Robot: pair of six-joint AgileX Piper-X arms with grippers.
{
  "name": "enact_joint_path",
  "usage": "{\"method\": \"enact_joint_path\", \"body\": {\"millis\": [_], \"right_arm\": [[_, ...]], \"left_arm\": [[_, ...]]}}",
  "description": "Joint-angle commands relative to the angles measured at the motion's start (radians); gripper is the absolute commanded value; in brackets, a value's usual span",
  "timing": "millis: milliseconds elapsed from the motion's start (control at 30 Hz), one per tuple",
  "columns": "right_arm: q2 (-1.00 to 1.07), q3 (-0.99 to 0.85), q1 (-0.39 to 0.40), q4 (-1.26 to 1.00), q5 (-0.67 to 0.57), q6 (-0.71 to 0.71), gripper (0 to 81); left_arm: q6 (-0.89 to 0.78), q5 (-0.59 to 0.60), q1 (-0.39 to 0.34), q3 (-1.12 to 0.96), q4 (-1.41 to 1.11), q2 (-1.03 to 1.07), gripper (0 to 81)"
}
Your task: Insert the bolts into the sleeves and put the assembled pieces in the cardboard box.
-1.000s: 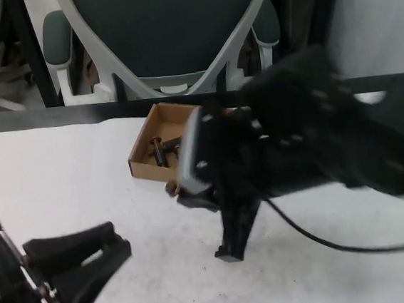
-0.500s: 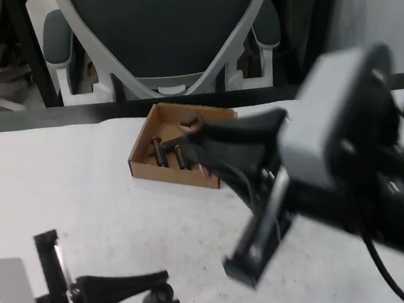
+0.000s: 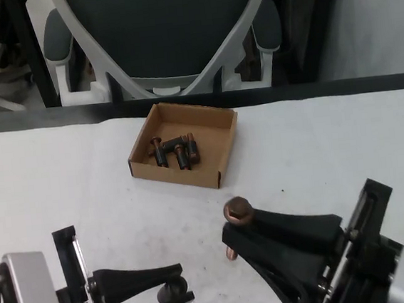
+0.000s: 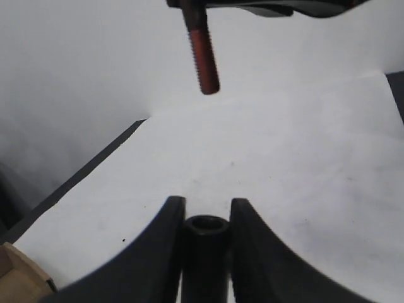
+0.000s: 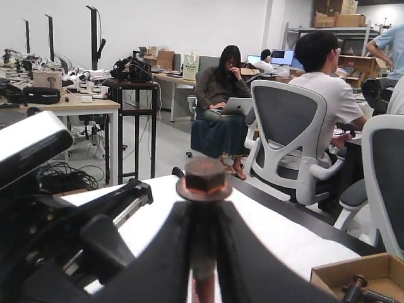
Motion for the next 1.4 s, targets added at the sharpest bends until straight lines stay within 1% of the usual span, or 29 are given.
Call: {"method": "enact_joint_path", "body": {"millis": [0, 200, 300, 500, 600, 867, 1167, 1367], "right_arm": [[-0.009, 0.012, 0.011, -0.043, 0.007, 0.019, 0.2], [-0.009, 0.012, 0.027, -0.042, -0.059, 0.019, 0.2], [-0.009, 0.012, 0.030, -0.042, -0.070, 0.019, 0.2], [-0.009, 0.012, 0.030, -0.042, -0.099, 0.019, 0.2], [-0.009, 0.012, 0.030, -0.042, -0.099, 0.032, 0.2], [-0.009, 0.012, 0.030, -0.028, -0.105, 0.041, 0.2], [-0.009, 0.012, 0.030, -0.010, -0.105, 0.041, 0.2], [-0.009, 0.012, 0.030, -0.003, -0.105, 0.041, 0.2]], "left_arm": [[-0.071, 0.036, -0.004, -0.011, -0.106, 0.025, 0.8], [-0.143, 0.050, -0.010, -0.041, -0.103, 0.050, 0.8], [-0.158, 0.071, -0.036, -0.049, -0.103, 0.050, 0.8], [-0.168, 0.067, -0.094, -0.057, -0.100, 0.050, 0.8], [-0.168, 0.067, -0.104, -0.057, -0.100, 0.050, 0.8], [-0.149, 0.067, -0.104, -0.060, -0.110, 0.050, 0.8], [-0.171, 0.067, -0.104, -0.072, -0.122, 0.050, 0.8], [-0.233, 0.104, -0.104, -0.072, -0.166, 0.050, 0.8]]}}
